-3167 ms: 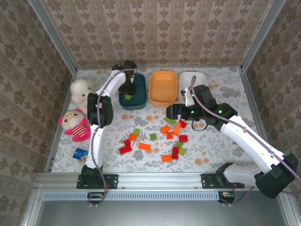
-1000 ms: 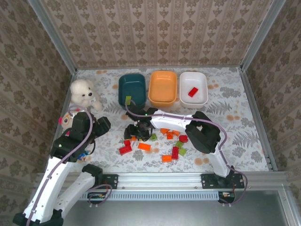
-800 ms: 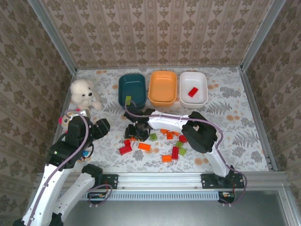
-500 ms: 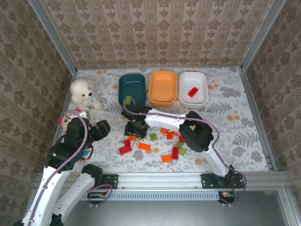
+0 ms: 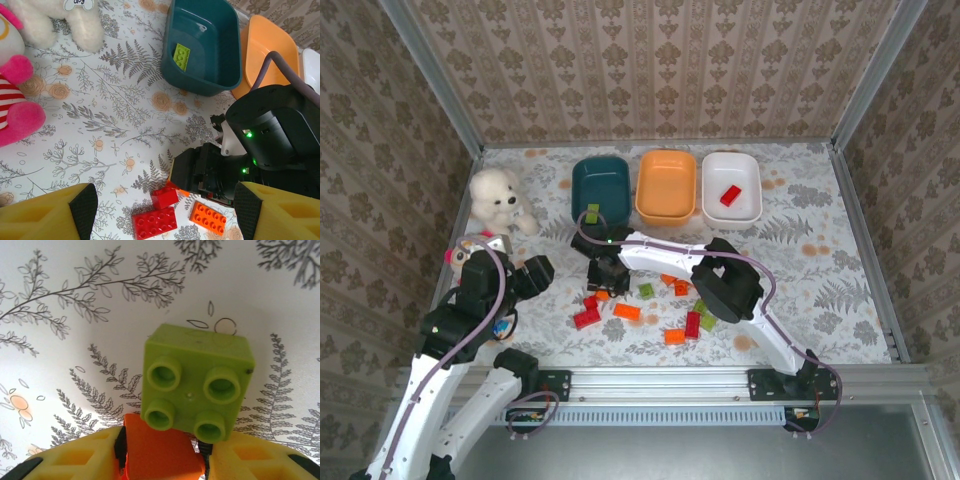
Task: Sort the legos into containers by color
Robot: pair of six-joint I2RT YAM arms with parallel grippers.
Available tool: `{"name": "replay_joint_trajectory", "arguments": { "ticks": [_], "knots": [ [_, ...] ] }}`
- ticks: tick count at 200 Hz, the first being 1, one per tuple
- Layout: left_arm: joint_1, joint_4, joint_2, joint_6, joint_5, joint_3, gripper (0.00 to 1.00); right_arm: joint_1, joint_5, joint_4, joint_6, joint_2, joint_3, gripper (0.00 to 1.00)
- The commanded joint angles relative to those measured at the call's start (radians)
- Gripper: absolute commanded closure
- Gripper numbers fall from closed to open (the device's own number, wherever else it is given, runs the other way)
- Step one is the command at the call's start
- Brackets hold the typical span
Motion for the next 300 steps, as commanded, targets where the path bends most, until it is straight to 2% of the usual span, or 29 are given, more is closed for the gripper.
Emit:
{"name": "replay_joint_trajectory", "arguments": {
  "ticks": [1, 46, 81, 111, 138, 146, 174, 197, 227, 272, 300],
  "knots": [
    [-0.004, -0.014, -0.012, 0.011, 0.012, 0.000, 0.25, 0.010, -0.009, -0.039, 0.044, 0.030, 0.012, 0.59],
    [-0.006, -0.002, -0.012, 0.010, 0.034, -0.018, 0.25, 0.007, 0.043, -0.025, 0.029, -0.024, -0.005, 0.70],
    [-0.006, 0.036, -0.002, 0.013, 0.068, -0.038, 0.25, -0.010, 0.083, -0.009, 0.006, -0.094, -0.038, 0.73],
    [-0.013, 0.111, 0.026, 0.016, 0.146, -0.073, 0.25, -0.039, 0.136, -0.035, -0.033, -0.194, -0.060, 0.73],
    [-0.019, 0.243, 0.073, 0.000, 0.243, -0.125, 0.25, -0.102, 0.194, -0.064, -0.082, -0.308, -0.095, 0.73],
    [-0.056, 0.287, 0.095, -0.007, 0.264, -0.134, 0.25, -0.129, 0.217, -0.073, -0.104, -0.337, -0.098, 0.73],
    [-0.101, 0.404, 0.205, -0.013, 0.285, -0.107, 0.24, -0.259, 0.274, -0.068, -0.228, -0.374, -0.075, 0.73],
    [-0.116, 0.457, 0.315, 0.002, 0.289, -0.049, 0.24, -0.368, 0.270, -0.035, -0.313, -0.311, -0.006, 0.73],
    [-0.113, 0.506, 0.432, 0.019, 0.290, 0.016, 0.23, -0.478, 0.207, -0.026, -0.370, -0.122, 0.175, 0.73],
    [-0.107, 0.517, 0.546, 0.051, 0.285, 0.101, 0.23, -0.535, 0.081, -0.173, -0.437, 0.226, 0.595, 0.73],
    [-0.101, 0.516, 0.569, 0.059, 0.280, 0.121, 0.23, -0.546, 0.041, -0.195, -0.434, 0.290, 0.636, 0.73]
  ]
}}
